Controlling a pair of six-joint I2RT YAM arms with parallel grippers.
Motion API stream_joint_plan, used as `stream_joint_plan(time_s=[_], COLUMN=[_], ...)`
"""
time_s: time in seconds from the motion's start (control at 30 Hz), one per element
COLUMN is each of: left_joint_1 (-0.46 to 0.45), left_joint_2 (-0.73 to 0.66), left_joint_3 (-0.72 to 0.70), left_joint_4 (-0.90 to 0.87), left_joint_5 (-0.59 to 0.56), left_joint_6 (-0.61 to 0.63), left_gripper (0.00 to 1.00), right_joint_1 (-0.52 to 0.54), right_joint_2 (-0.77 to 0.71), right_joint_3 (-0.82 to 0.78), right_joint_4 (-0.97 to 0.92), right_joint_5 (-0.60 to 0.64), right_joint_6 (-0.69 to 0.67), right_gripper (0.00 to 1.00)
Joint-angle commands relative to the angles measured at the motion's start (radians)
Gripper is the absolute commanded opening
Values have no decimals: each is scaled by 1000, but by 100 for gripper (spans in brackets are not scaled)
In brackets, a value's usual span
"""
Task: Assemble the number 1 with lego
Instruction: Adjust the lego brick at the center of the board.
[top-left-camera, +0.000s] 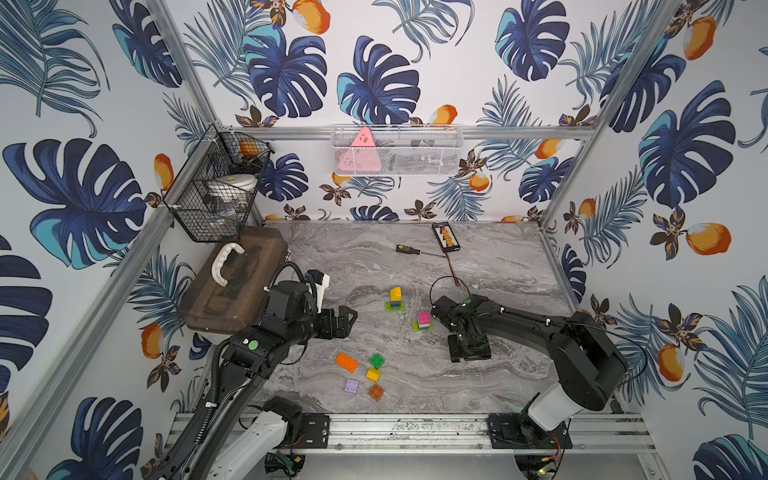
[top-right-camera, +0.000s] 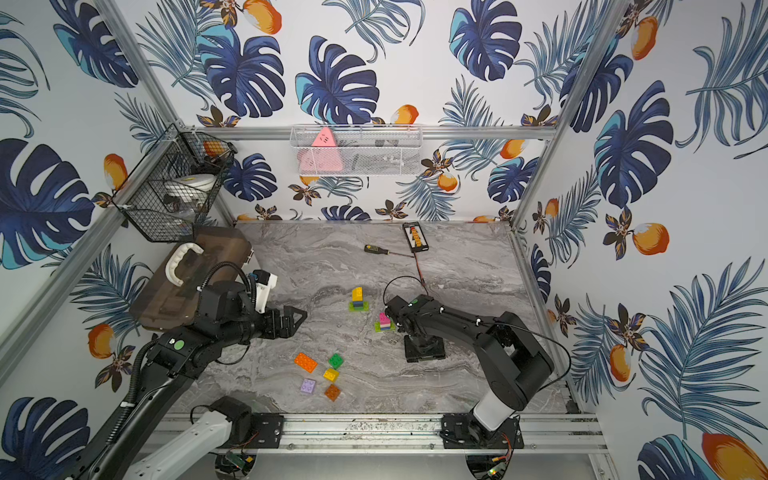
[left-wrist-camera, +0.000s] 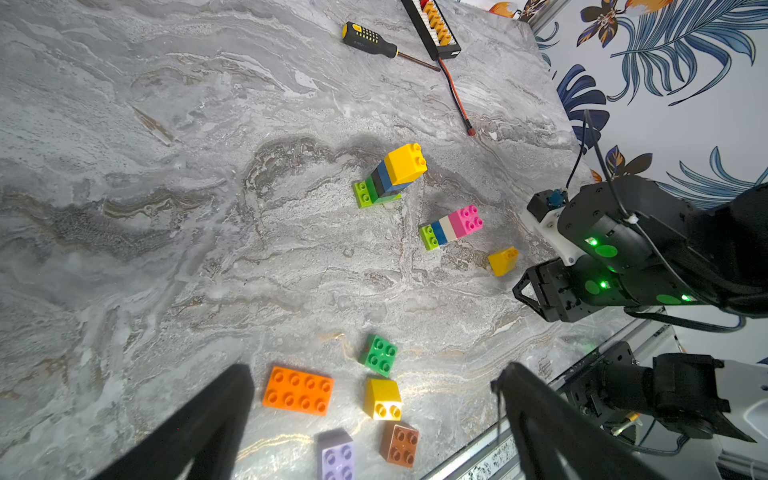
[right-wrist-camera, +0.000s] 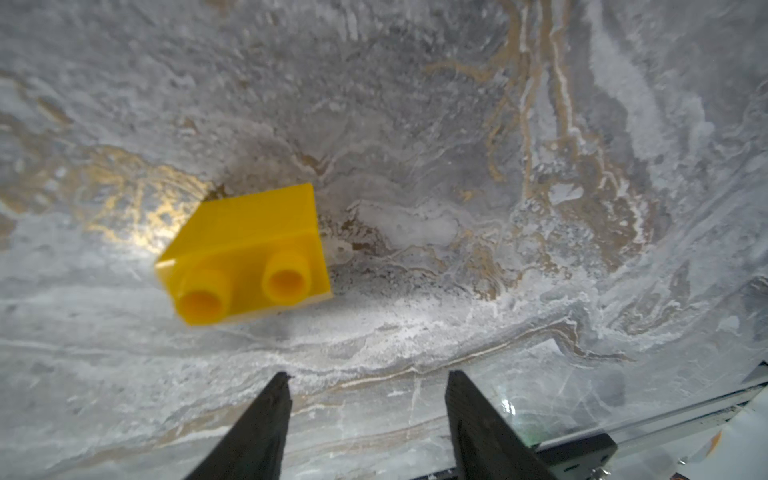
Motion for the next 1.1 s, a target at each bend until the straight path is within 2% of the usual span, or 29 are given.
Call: stream_joint_plan(time_s=[0.0,0.17,0.27,0.47,0.63,0.83,1.07], left_joint_1=[-1,-1,-1,-1,-1,-1,0], left_joint_2=[-5,-8,-3,-3,3,1,1], left_joint_3=[5,6,6,7,6,6,7], left_joint_4=[15,12,11,11,9,10,11], left_joint_5=[-3,-10,-11,-12,-12,-12,-15], left_joint_6=[3,1,0,0,1,-1,0], left_gripper=[99,99,99,99,99,99,99], right_joint_1=[3,1,-8,-91,-154,-154,-154], right_joint_2=[25,80,119,158,164,89,66], right_joint_3=[6,45,94,158,210,190,152], right_joint_4=[63,93,80,101,114,141,61], right_joint_5=[18,61,128,150,101,-60,-24], right_joint_6=[43,45,32,-34,-84,-194,-92], right_gripper=[63,64,64,64,64,63,64])
